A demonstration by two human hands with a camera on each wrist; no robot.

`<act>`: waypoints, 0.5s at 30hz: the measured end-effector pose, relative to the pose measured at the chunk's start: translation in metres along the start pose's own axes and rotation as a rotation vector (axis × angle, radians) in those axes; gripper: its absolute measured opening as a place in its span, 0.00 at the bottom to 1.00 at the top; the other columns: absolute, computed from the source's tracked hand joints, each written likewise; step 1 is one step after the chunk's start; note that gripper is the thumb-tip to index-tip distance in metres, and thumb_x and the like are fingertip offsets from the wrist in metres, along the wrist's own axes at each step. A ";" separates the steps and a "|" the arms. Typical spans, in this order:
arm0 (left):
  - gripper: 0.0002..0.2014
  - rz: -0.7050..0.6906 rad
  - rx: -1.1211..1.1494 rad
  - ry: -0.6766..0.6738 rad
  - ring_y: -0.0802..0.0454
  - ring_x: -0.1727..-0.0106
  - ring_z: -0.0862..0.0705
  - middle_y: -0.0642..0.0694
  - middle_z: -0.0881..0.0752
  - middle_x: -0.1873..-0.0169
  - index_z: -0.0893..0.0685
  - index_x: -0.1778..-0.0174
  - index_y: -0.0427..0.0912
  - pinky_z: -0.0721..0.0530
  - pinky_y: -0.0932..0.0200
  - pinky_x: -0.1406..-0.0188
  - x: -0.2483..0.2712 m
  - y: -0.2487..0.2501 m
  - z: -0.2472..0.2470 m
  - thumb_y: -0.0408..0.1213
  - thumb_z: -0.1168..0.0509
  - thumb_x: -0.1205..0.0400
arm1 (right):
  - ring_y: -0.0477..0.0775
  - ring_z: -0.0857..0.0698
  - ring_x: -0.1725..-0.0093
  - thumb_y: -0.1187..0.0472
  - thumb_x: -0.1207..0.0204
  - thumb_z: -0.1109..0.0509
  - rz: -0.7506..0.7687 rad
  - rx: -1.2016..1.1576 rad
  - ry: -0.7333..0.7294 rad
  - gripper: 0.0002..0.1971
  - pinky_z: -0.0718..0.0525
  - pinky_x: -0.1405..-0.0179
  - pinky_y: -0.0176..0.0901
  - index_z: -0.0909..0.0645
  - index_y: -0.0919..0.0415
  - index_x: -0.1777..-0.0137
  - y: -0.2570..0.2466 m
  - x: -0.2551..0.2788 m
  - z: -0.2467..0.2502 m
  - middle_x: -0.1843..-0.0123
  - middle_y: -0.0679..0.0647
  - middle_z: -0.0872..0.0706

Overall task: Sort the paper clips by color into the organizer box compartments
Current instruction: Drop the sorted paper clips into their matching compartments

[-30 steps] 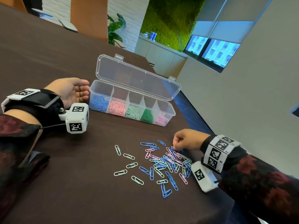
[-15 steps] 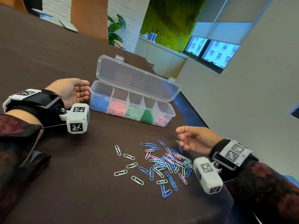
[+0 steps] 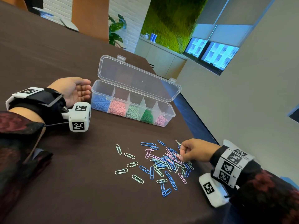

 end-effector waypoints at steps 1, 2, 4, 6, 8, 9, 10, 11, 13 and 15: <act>0.08 0.000 0.002 -0.001 0.60 0.79 0.20 0.52 0.18 0.80 0.21 0.58 0.42 0.18 0.70 0.78 0.000 0.000 0.000 0.34 0.42 0.16 | 0.37 0.27 0.76 0.60 0.27 0.24 0.000 -0.037 -0.006 0.12 0.31 0.73 0.27 0.25 0.52 0.67 0.002 0.000 0.001 0.73 0.43 0.23; 0.08 0.001 0.004 -0.002 0.60 0.79 0.20 0.52 0.18 0.79 0.21 0.58 0.42 0.18 0.70 0.78 0.000 0.000 0.000 0.34 0.42 0.16 | 0.37 0.28 0.78 0.60 0.27 0.24 -0.002 -0.087 -0.010 0.12 0.32 0.76 0.27 0.24 0.53 0.67 0.004 0.000 0.002 0.73 0.42 0.24; 0.08 0.002 0.006 0.001 0.59 0.78 0.21 0.52 0.18 0.79 0.21 0.58 0.42 0.18 0.69 0.78 0.001 0.000 0.000 0.34 0.43 0.16 | 0.38 0.30 0.78 0.62 0.26 0.26 -0.009 -0.191 -0.020 0.11 0.32 0.78 0.29 0.24 0.55 0.67 0.009 0.000 0.005 0.73 0.45 0.24; 0.08 0.002 0.006 0.001 0.59 0.78 0.21 0.52 0.18 0.78 0.21 0.59 0.42 0.18 0.69 0.78 0.001 0.000 0.000 0.34 0.42 0.16 | 0.42 0.31 0.76 0.63 0.24 0.28 -0.014 -0.299 -0.022 0.11 0.32 0.76 0.32 0.24 0.56 0.66 0.014 0.001 0.008 0.73 0.46 0.26; 0.08 0.000 0.008 0.002 0.59 0.78 0.21 0.51 0.18 0.78 0.21 0.58 0.42 0.18 0.69 0.78 0.001 0.000 0.000 0.34 0.42 0.16 | 0.43 0.33 0.76 0.63 0.24 0.29 -0.022 -0.394 -0.010 0.11 0.34 0.76 0.33 0.24 0.56 0.67 0.019 0.001 0.010 0.74 0.46 0.28; 0.07 0.000 0.010 0.001 0.59 0.78 0.21 0.51 0.18 0.78 0.21 0.58 0.42 0.18 0.69 0.78 0.001 0.000 0.000 0.34 0.42 0.16 | 0.43 0.33 0.76 0.62 0.25 0.28 -0.032 -0.404 0.003 0.11 0.34 0.76 0.34 0.24 0.55 0.67 0.021 0.000 0.011 0.74 0.46 0.28; 0.07 -0.001 0.011 0.002 0.59 0.78 0.21 0.51 0.18 0.78 0.20 0.58 0.42 0.18 0.69 0.78 0.000 0.000 0.000 0.34 0.42 0.16 | 0.43 0.33 0.77 0.61 0.26 0.27 -0.042 -0.382 0.021 0.11 0.34 0.77 0.34 0.25 0.55 0.67 0.022 0.000 0.011 0.74 0.46 0.28; 0.07 -0.002 0.012 0.003 0.59 0.78 0.21 0.51 0.18 0.78 0.20 0.58 0.42 0.18 0.69 0.78 0.000 0.000 0.001 0.34 0.42 0.16 | 0.42 0.33 0.79 0.61 0.26 0.27 -0.049 -0.338 0.044 0.11 0.34 0.77 0.33 0.25 0.55 0.67 0.023 -0.001 0.012 0.74 0.47 0.28; 0.07 -0.003 0.009 0.003 0.59 0.78 0.21 0.51 0.18 0.78 0.20 0.58 0.42 0.18 0.69 0.78 0.000 0.000 0.001 0.34 0.42 0.16 | 0.37 0.31 0.82 0.63 0.26 0.26 -0.040 -0.265 0.102 0.10 0.34 0.80 0.29 0.24 0.56 0.64 0.019 -0.002 0.011 0.74 0.45 0.26; 0.07 -0.004 0.008 0.001 0.59 0.79 0.20 0.51 0.18 0.78 0.20 0.58 0.42 0.18 0.69 0.78 0.000 0.000 0.001 0.34 0.42 0.16 | 0.36 0.29 0.81 0.65 0.28 0.24 0.010 -0.236 0.137 0.09 0.33 0.79 0.24 0.23 0.57 0.62 0.013 -0.001 0.009 0.76 0.42 0.25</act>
Point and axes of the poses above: each hand's wrist, its own x-axis away from the middle knuckle, its own z-axis out of the back of the hand, y = z × x, the point moved 1 cm from there along -x, towards the middle knuckle
